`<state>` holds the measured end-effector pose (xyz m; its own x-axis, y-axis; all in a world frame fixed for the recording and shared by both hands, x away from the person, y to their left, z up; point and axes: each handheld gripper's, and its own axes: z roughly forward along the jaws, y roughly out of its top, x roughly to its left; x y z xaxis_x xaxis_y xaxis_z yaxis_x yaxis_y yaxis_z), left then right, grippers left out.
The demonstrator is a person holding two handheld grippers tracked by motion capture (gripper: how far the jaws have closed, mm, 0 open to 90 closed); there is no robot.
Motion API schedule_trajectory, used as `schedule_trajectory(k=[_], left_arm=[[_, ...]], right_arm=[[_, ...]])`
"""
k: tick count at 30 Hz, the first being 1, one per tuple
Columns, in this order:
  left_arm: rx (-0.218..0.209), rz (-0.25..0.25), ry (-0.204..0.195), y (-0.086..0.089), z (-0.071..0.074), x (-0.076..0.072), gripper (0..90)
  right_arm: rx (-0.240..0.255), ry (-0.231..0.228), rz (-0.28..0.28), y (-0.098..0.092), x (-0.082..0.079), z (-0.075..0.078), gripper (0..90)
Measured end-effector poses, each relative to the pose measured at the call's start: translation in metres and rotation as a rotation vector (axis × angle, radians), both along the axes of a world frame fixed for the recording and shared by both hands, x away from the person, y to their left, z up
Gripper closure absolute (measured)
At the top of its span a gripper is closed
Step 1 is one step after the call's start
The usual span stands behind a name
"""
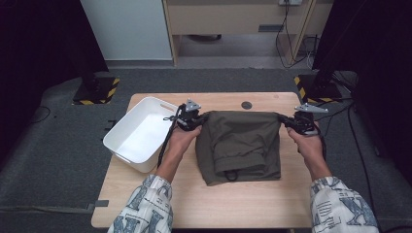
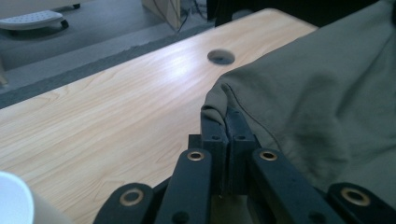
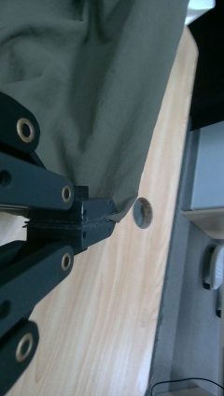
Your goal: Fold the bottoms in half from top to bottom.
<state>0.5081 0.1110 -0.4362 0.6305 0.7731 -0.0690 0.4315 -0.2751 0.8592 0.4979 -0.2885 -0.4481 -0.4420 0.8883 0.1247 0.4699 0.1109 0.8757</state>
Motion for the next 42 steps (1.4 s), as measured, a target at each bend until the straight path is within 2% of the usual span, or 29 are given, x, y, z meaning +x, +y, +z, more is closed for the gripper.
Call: schedule_trajectory(k=[2, 5, 15, 19, 23, 30, 42], left_arm=[[0.013, 0.002, -0.017, -0.001, 0.006, 0.001, 87.4], [0.009, 0.016, -0.040, 0.001, 0.014, 0.003, 87.4], [0.024, 0.037, -0.032, 0.000, 0.015, 0.003, 87.3], [0.011, 0.040, -0.034, -0.001, 0.018, 0.005, 87.2], [0.018, 0.034, -0.037, -0.003, 0.023, 0.007, 87.1], [0.008, 0.054, -0.039, -0.002, 0.026, 0.010, 87.1], [0.010, 0.042, -0.042, -0.004, 0.034, 0.012, 87.1]], right_arm=[[0.009, -0.006, -0.004, 0.002, 0.001, 0.004, 90.0], [0.013, -0.024, 0.001, 0.004, 0.002, 0.011, 90.0], [0.003, -0.031, 0.014, 0.006, 0.001, 0.017, 90.0], [0.003, -0.033, 0.012, 0.005, 0.000, 0.019, 90.0], [0.004, -0.037, 0.002, 0.005, 0.002, 0.023, 90.0], [-0.002, -0.044, 0.003, 0.006, 0.004, 0.027, 90.0], [0.009, -0.051, 0.012, 0.007, 0.006, 0.034, 90.0]])
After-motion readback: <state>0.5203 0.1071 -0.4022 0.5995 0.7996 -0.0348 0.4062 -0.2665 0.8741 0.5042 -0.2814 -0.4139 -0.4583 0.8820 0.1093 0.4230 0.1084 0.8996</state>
